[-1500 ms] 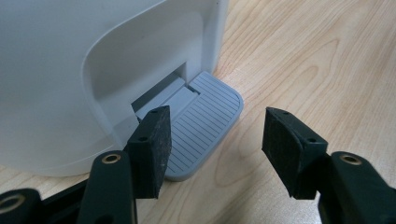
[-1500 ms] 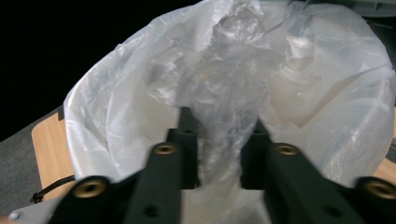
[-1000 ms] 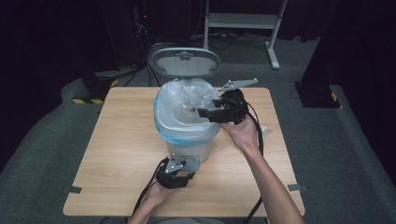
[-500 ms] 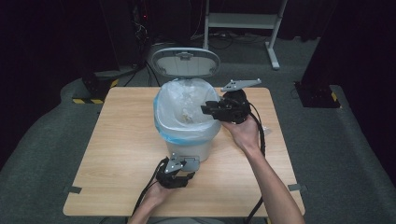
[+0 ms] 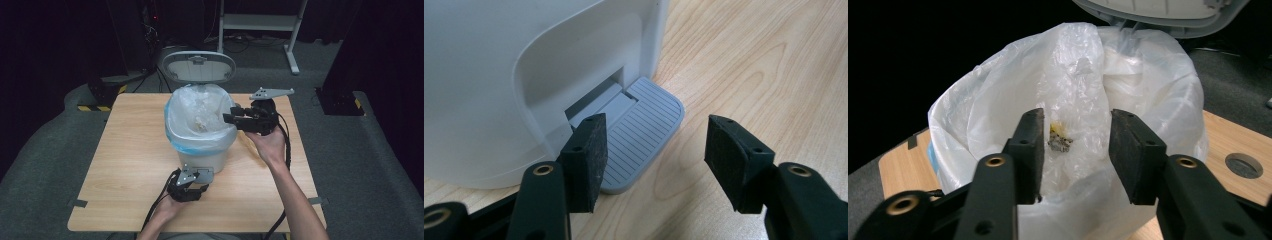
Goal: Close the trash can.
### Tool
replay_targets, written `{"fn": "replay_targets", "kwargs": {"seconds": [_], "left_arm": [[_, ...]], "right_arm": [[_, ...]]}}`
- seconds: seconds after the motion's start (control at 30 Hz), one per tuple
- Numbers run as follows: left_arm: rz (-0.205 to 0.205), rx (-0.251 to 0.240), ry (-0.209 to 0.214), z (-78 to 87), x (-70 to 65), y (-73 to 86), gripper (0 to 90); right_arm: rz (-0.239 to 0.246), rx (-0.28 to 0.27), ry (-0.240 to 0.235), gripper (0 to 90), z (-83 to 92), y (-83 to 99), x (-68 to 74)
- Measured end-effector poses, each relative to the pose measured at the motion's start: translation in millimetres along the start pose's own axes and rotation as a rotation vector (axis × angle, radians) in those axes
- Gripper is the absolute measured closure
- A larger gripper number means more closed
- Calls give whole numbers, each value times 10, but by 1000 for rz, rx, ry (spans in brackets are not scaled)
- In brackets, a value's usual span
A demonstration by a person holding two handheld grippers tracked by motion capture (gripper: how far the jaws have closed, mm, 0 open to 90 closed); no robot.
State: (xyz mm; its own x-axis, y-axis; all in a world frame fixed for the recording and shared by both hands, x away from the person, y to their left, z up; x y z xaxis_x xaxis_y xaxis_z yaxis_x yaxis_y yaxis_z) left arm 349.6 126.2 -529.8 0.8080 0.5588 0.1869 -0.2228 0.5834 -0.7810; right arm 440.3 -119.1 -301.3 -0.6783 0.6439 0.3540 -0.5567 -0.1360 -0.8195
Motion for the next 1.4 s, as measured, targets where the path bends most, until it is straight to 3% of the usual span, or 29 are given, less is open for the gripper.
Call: {"fn": "replay_targets", "kwargs": {"seconds": [0.4,0.53,0.87,1.4], "left_arm": [[3,-2,9,-2,0,1,421],[2,-1,9,-2,1,1,422],[2,-2,9,-2,2,2,421],[-2,0,0,1,1,1,421]], "right_arm": [[14,-47,37,434,151,124,-1],[13,-86,73,375,196,173,-4],[3,-114,76,293,308,260,-74],[-16,-152,118,282,410,463,-215]]}}
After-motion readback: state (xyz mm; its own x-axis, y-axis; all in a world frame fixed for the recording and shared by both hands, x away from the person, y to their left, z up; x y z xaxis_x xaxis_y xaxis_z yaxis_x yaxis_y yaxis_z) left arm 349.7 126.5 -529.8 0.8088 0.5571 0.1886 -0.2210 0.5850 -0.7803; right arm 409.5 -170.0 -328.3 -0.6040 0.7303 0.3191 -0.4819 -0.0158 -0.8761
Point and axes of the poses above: each handheld gripper's, and its own axes: z roughly backward along the jaws, y roughly out of its underside, x roughly to its left, the point moved 1 cm from there along -z, roughly forward along the jaws, and after that the axes turned 13 degrees about -z, right-handed, at the moved point
